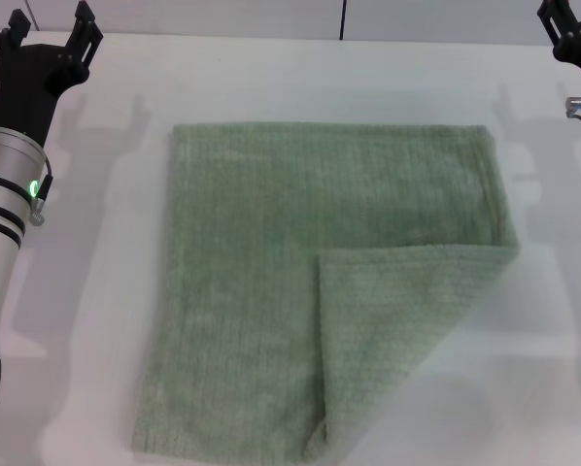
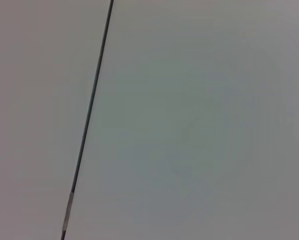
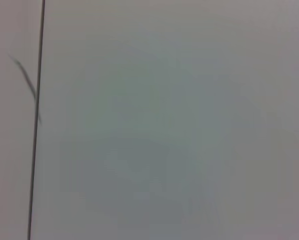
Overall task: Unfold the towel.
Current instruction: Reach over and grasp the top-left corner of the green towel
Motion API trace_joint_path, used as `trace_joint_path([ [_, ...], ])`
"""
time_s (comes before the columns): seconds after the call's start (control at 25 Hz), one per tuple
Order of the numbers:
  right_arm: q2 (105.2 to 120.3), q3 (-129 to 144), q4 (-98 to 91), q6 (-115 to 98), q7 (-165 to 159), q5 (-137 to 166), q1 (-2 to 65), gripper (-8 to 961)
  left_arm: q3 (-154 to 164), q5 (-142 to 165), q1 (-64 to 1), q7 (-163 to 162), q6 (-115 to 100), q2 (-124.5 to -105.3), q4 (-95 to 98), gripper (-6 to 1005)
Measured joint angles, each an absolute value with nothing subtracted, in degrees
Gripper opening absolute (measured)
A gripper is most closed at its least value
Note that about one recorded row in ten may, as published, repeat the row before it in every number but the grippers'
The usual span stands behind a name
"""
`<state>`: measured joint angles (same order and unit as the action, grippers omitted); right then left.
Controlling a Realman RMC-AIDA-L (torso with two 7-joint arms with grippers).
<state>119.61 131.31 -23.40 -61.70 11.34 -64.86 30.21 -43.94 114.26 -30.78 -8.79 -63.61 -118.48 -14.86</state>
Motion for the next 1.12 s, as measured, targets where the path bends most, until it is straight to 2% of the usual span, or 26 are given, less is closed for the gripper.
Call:
trace_joint_path([
  [0.56, 119.61, 131.31, -23.44, -61.72, 11.34, -64.86, 30.18, 824, -44.21, 114.67, -31.14, -8.79, -63.05, -118.38, -14.85, 813],
  [0.76, 119.61, 131.31, -23.61, -61.79, 11.34, -64.86, 30.26, 824, -44.00, 114.70, -30.95, -8.79, -63.33, -118.38, -14.95, 647],
  [1.12, 119.62, 131.31, -23.87, -61.83, 11.34, -64.87, 30.20, 825, -43.44, 115.77, -30.95, -8.79, -63.31, -118.22, -14.82, 605],
])
